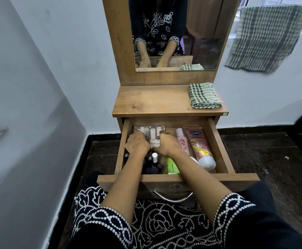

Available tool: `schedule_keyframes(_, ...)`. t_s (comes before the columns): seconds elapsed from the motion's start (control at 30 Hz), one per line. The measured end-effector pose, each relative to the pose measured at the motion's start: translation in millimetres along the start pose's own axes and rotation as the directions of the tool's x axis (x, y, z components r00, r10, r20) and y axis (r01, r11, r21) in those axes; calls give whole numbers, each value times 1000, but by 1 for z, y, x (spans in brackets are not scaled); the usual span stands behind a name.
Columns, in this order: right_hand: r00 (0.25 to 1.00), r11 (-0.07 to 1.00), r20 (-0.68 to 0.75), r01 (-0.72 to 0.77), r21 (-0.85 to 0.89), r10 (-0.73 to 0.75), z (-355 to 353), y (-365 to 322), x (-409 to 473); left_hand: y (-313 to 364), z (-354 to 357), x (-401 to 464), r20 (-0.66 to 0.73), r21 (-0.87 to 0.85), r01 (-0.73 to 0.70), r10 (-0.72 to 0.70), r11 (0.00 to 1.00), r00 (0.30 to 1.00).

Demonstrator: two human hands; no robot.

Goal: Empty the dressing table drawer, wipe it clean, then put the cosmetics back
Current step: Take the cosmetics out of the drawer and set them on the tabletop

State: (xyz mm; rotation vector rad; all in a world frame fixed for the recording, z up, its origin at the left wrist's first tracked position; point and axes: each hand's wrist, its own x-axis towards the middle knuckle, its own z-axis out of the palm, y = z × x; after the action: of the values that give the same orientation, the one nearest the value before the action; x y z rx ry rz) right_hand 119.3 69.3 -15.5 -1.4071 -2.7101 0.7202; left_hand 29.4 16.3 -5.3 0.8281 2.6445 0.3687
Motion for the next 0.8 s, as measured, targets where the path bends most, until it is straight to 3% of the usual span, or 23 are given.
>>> schedule_keyframes(0.47,1000,999,-9,27,44,-27,-3,1,-2,-5,-2,1,-14,-161,-32,30,986,999)
schedule_keyframes(0.8,997,972,-66,60,225,-46,-17,2,-12,-3,-21,-8,-38,-155,-105,101,982,994)
